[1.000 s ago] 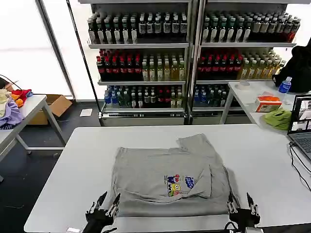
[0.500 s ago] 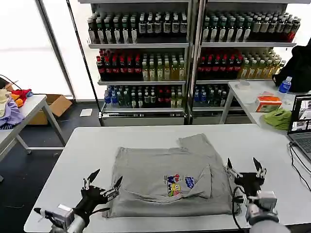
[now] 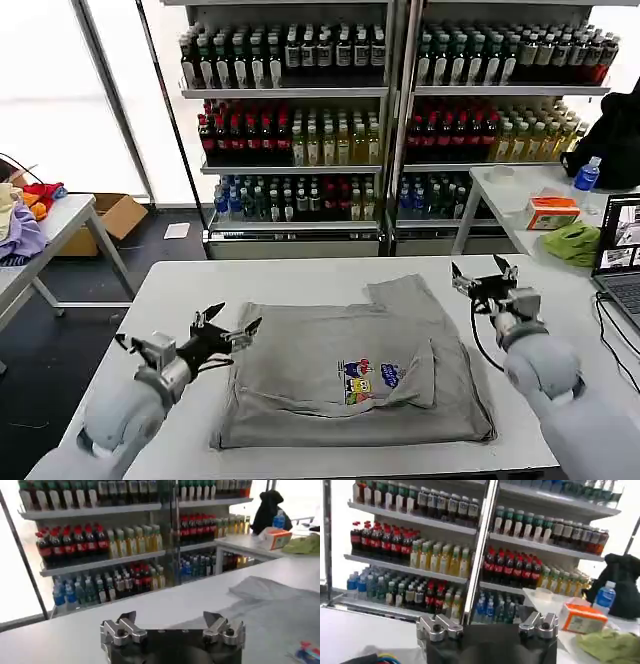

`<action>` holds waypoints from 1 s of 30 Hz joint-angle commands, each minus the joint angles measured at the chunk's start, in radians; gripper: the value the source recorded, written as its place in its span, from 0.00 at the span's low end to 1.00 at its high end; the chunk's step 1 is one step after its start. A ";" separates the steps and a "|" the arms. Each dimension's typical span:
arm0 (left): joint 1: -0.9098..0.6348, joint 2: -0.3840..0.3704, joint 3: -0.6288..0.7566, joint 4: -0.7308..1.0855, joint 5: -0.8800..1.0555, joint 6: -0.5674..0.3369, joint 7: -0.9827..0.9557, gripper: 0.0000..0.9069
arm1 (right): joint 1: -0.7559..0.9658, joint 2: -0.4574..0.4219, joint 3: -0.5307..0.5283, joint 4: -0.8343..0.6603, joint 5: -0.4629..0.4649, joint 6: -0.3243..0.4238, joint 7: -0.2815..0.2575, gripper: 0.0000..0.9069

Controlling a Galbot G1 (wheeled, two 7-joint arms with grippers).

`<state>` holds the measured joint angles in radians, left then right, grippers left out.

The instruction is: Fold and organize the clothes.

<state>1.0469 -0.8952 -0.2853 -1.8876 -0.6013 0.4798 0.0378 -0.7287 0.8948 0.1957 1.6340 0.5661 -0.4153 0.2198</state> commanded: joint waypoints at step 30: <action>-0.392 -0.149 0.219 0.538 -0.021 0.068 -0.008 1.00 | 0.255 0.287 -0.164 -0.569 -0.067 0.018 -0.091 1.00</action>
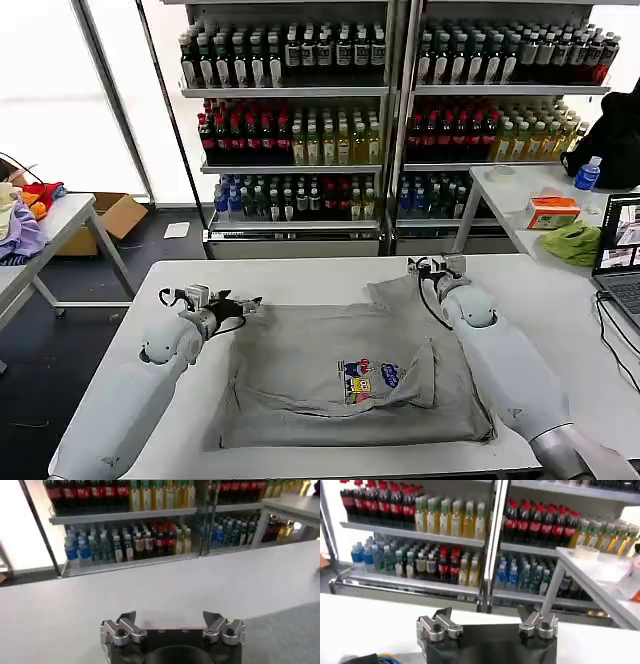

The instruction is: Fold and organize the clothes.

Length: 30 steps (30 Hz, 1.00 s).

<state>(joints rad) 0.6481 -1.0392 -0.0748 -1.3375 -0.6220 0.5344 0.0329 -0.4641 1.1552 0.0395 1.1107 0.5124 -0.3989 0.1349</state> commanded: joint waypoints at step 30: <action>0.054 -0.009 0.010 -0.048 -0.004 0.035 -0.018 0.01 | -0.105 0.052 0.045 -0.016 -0.038 -0.001 -0.006 0.00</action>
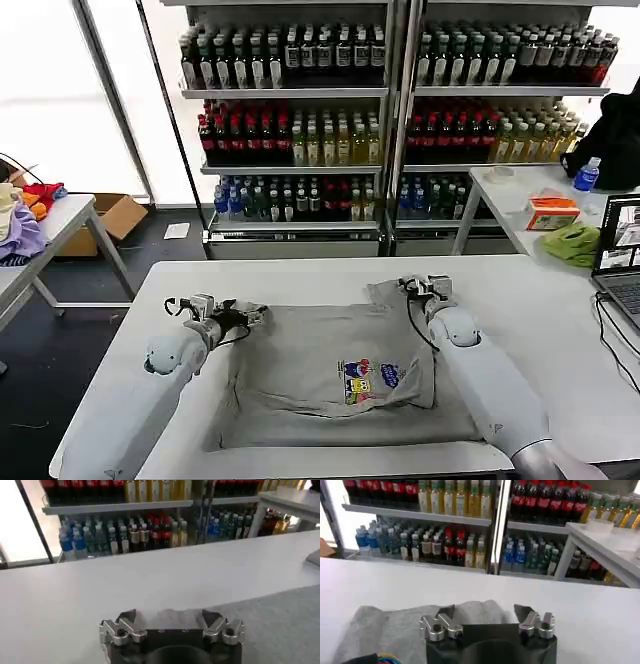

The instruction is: Fold and organize the clothes.

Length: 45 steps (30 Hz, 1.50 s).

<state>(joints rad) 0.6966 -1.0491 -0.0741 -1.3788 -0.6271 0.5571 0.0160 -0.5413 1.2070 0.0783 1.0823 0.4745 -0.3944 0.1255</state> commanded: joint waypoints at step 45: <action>0.158 0.001 -0.125 -0.230 -0.004 -0.062 -0.007 0.01 | -0.195 -0.039 0.139 0.477 0.058 -0.004 0.072 0.00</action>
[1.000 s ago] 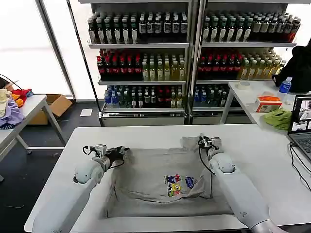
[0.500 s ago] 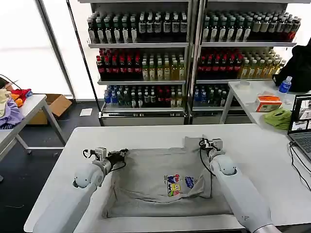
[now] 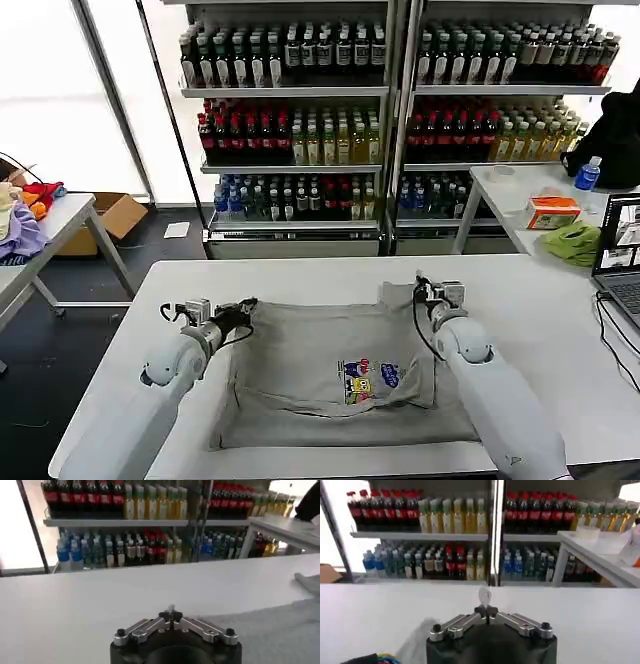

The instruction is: Fold and organize the clothes.

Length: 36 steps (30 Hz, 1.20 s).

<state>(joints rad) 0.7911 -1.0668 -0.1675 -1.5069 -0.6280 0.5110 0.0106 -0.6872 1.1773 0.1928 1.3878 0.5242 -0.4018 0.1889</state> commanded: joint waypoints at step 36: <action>0.582 0.056 -0.191 -0.444 0.166 -0.058 0.045 0.01 | -0.834 -0.025 0.294 0.699 -0.108 0.009 0.123 0.00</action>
<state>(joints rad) 1.2331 -1.0025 -0.3366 -1.8938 -0.5300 0.4626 0.0421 -1.3258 1.1401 0.4359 2.0145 0.4877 -0.4165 0.2999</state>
